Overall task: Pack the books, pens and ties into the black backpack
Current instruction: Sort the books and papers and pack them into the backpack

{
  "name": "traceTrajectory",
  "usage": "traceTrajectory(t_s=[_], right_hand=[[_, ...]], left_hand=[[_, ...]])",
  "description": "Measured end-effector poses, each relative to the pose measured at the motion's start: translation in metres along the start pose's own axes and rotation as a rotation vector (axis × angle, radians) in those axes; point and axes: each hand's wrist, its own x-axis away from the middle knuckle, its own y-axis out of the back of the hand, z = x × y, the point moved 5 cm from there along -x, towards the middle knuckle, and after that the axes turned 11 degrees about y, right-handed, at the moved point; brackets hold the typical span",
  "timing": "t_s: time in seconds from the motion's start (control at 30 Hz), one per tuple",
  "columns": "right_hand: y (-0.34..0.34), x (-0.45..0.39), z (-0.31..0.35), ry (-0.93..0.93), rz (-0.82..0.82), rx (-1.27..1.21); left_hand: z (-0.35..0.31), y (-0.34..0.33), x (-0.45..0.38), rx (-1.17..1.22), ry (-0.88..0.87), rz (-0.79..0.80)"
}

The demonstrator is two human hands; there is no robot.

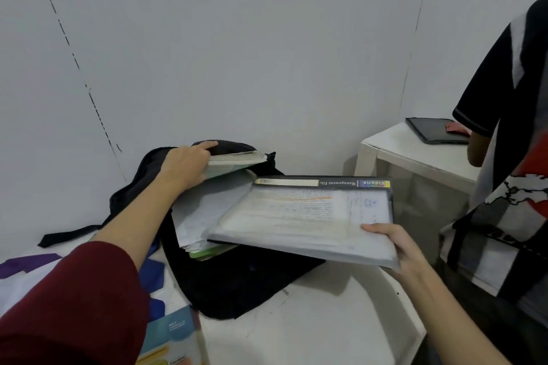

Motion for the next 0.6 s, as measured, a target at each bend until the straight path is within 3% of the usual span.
traceTrajectory(t_s=[0.23, 0.6], right_hand=[[-0.064, -0.036, -0.049, 0.093, -0.106, -0.215], [-0.162, -0.067, -0.134, -0.070, -0.104, -0.332]], left_hand=[[-0.019, 0.000, 0.009, -0.029, -0.008, 0.021], [-0.004, 0.017, -0.022, -0.038, 0.051, -0.065]])
